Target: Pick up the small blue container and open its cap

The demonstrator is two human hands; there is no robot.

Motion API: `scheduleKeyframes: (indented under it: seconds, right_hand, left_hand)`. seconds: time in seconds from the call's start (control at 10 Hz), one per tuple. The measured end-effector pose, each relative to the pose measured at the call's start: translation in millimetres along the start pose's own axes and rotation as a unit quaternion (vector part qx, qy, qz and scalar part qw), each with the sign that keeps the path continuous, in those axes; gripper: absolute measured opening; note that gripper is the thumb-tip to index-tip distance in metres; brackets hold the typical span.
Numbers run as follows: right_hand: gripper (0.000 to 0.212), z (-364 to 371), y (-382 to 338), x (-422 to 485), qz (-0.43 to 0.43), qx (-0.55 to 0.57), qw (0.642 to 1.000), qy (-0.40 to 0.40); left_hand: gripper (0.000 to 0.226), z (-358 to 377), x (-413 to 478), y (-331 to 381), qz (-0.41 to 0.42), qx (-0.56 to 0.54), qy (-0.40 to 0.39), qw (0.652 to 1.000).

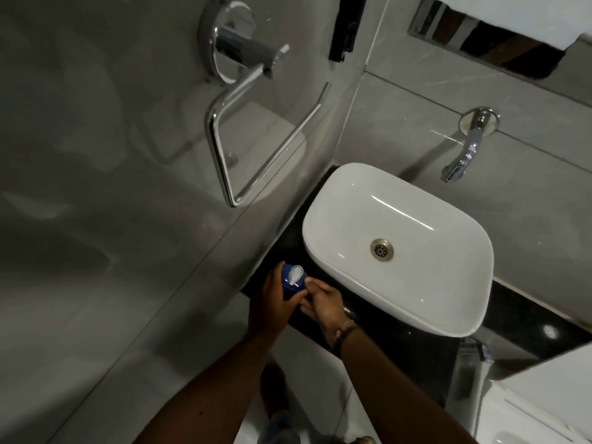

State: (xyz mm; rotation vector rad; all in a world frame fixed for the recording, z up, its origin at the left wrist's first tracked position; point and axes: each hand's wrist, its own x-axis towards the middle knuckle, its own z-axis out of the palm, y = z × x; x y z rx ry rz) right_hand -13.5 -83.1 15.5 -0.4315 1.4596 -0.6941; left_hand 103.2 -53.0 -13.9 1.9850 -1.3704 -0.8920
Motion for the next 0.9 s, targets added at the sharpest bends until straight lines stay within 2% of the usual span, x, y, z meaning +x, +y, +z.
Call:
scheduleKeyframes:
  seconds: [0.3,0.7,0.8,0.9]
  right_hand:
    - [0.028,28,-4,10,0.008,-0.034,0.999,-0.014]
    - [0.033,29,0,1,-0.007,-0.022,0.999,-0.033]
    - [0.038,25,0,-11,-0.029,-0.036,0.999,-0.008]
    - [0.044,5,-2,-46,-0.084,-0.041,0.995,0.023]
  left_hand:
    - [0.084,-18,19,-17,-0.016,-0.022,0.0,1.0]
    - [0.107,-21,9,-15,-0.03,-0.026,0.012,0.999]
    - [0.113,-31,-6,-7,-0.008,0.004,0.036,0.999]
    - [0.103,-40,-31,7,0.055,0.043,0.135,0.988]
